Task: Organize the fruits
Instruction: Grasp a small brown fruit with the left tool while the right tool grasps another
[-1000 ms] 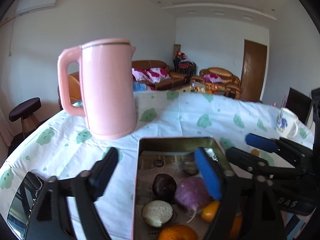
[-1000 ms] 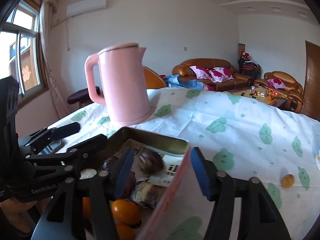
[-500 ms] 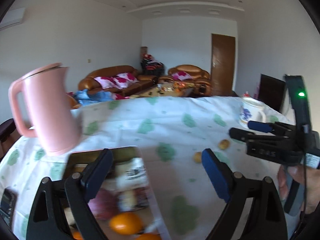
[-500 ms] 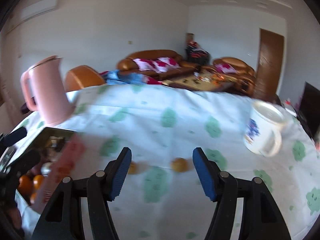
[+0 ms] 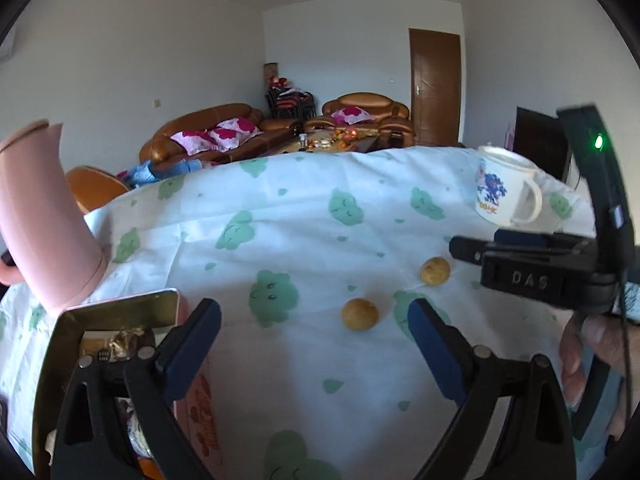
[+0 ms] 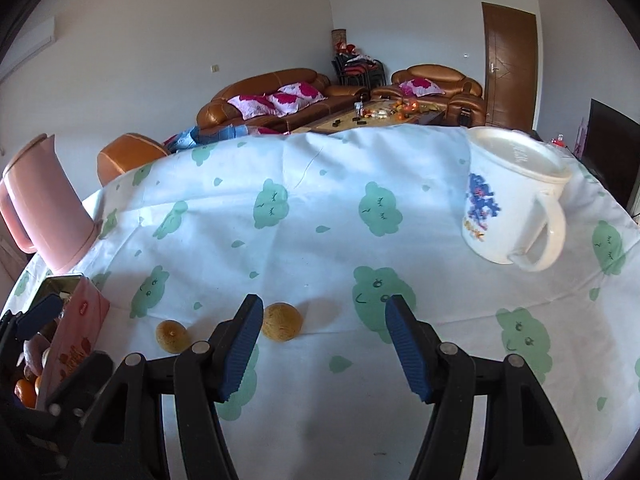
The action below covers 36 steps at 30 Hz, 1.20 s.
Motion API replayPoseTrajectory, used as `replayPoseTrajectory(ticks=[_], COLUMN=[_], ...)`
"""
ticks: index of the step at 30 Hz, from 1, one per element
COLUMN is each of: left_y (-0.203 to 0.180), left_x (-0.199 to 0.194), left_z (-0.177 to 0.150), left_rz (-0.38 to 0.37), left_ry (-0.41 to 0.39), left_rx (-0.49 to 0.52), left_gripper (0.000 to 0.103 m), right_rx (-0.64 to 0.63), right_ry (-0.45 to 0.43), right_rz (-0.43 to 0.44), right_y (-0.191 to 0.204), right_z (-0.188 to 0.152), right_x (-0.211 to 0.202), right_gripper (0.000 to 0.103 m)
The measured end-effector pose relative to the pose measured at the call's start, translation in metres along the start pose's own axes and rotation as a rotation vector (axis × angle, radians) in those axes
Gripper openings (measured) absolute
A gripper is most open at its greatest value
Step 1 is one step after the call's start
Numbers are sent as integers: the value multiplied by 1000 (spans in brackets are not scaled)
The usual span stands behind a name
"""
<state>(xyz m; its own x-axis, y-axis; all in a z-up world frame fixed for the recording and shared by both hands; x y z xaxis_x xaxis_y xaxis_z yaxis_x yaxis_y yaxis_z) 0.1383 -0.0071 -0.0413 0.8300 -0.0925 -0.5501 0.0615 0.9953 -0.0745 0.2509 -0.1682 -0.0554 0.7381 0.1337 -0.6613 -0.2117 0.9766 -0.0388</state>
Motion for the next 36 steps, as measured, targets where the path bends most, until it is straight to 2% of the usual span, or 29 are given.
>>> replayPoseTrajectory(ticks=[3,7,10,13,17,24,31,33,36], left_y=[5,7,7,9,8,0,-1,0,-5], left_x=[4,11,16,21,26,41,63,70,78], left_z=[0,2,4,5,7,5,3,3,2], left_rz=[63,53,68,49,20,-45,-104,-121,-142], left_ry=[11,31,30,47,59,120,218,236,274], left_rx=[12,-3,4,-25,-35,-22,-41,-57,-47], left_gripper=[100,100,100,100,100,98,64,63,54], right_rx=[-19,-49,-70,-75,-71,-22,-14,-22,-16], right_ry=[19,58,113,140,130,47,27,19,-16], right_rz=[4,11,28,52,67,59,61,59,72], right_y=[7,16,21,22,18,3,2,3,1], right_z=[1,1,0,0,-6,-18,-18,-17,-17], right_x=[6,20,35,40,32,1,-4,-6,-12], right_gripper=[65,64,53,28,28,28,28,28,28])
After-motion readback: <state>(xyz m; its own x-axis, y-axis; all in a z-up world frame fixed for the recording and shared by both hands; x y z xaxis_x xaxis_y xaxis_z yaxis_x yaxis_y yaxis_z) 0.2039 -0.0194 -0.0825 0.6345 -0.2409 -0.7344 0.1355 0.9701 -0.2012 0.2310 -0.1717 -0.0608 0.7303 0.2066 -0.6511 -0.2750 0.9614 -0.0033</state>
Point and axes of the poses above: each gripper's, at about its wrist camera, not at the fingertips, and x roughly the way its jaws point, y to its left, z to its top, the point moved 1 cm from there along x, roughly the way its jaws point, and after that the axes turned 13 degrees about -z, right-handed, at the moved point
